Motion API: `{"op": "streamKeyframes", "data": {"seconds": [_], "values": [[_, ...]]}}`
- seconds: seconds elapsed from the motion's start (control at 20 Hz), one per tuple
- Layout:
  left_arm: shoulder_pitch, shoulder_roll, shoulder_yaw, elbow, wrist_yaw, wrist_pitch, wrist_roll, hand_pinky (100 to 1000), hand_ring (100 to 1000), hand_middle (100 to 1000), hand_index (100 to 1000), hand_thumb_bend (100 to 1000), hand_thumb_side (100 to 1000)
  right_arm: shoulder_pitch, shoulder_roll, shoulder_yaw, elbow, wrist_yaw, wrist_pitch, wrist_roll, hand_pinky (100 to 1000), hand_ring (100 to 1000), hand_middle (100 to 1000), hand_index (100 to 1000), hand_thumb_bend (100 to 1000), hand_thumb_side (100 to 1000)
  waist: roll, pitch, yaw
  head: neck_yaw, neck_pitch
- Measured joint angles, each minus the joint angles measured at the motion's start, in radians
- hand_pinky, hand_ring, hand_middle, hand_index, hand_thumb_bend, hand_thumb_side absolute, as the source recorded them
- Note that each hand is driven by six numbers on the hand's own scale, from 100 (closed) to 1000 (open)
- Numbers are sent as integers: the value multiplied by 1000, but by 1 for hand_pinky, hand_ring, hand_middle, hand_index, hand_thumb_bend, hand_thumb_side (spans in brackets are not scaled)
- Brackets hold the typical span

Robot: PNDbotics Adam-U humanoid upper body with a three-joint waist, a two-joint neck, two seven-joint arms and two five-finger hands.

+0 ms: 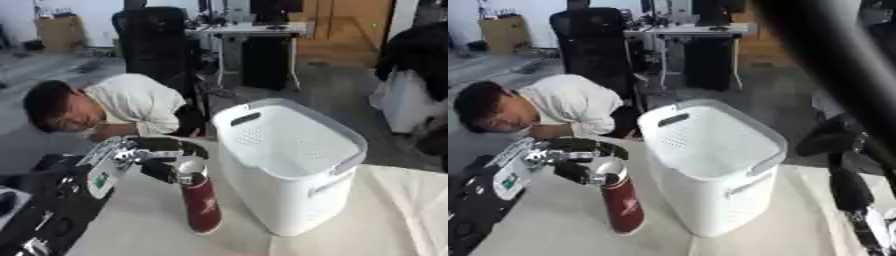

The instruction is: Pick up objects on the table and place them in the box.

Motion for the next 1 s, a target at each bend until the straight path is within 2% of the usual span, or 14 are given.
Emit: {"op": "streamKeyframes", "data": {"seconds": [0.85, 1.0], "values": [[5, -5, -16, 30, -18, -16, 16, 1000, 1000, 1000, 1000, 391, 1000, 0, 3, 0, 0, 0, 2, 11, 290, 577, 576, 687, 100, 910, 0, 0, 0, 4, 0], [5, -9, -19, 33, -23, -18, 18, 1000, 1000, 1000, 1000, 370, 1000, 0, 7, 0, 0, 0, 2, 11, 290, 577, 577, 688, 100, 910, 0, 0, 0, 4, 0]]}}
